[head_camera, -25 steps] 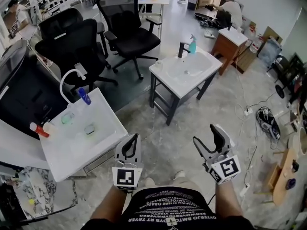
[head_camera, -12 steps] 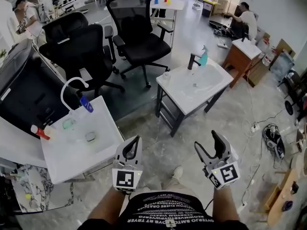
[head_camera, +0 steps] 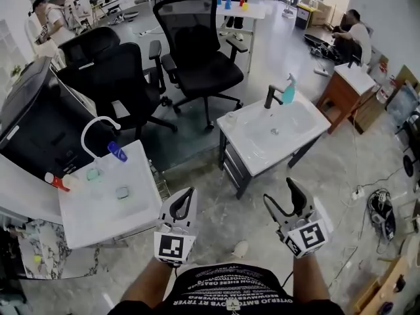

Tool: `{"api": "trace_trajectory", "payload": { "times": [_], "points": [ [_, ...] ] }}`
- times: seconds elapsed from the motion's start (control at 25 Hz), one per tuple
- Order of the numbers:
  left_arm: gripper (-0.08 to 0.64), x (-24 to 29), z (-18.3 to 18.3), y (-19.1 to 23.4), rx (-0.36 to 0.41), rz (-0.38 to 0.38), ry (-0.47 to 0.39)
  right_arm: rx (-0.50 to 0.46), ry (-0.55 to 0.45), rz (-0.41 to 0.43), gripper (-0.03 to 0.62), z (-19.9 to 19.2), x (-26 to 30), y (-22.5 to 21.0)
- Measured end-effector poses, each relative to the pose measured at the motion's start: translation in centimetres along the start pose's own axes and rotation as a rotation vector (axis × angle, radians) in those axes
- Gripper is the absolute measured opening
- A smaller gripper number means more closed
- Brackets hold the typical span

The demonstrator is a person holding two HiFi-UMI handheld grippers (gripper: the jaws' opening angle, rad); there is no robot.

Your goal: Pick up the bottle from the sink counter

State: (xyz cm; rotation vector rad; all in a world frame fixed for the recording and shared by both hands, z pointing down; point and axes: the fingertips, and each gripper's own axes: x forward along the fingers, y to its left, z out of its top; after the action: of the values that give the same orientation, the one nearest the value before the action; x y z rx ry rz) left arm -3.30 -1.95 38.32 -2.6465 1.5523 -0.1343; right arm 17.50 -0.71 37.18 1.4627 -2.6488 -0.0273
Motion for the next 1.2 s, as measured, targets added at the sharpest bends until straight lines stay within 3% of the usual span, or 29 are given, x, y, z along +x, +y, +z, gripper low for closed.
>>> {"api": "trace_trajectory", "payload": {
  "times": [0.4, 0.64, 0.92, 1.12, 1.2],
  "points": [
    [0.002, 4.7, 0.8, -3.6, 0.015, 0.099, 0.020, 0.051, -0.030, 0.104, 0.284, -1.4, 0.6, -7.4],
    [0.002, 6.5, 0.7, -5.5, 0.030, 0.107, 0.042, 0.076, -0.055, 0.105, 0.276, -1.5, 0.1, -10.4],
    [0.002, 8.2, 0.5, -3.7, 0.091, 0.208, 0.035, 0.063, -0.063, 0.141, 0.272, -2.2, 2.0, -11.4],
    [0.002, 9.9, -1.6, -2.1, 0.097, 0.220, 0.081, 0.069, -0.042, 0.148, 0.272, -3.2, 4.1, -11.9],
    [0.002, 11.2, -1.7, -1.4, 0.141, 0.210, 0.072, 0.077, -0.028, 0.138, 0.272, -3.8, 5.0, -12.4]
  ]
}}
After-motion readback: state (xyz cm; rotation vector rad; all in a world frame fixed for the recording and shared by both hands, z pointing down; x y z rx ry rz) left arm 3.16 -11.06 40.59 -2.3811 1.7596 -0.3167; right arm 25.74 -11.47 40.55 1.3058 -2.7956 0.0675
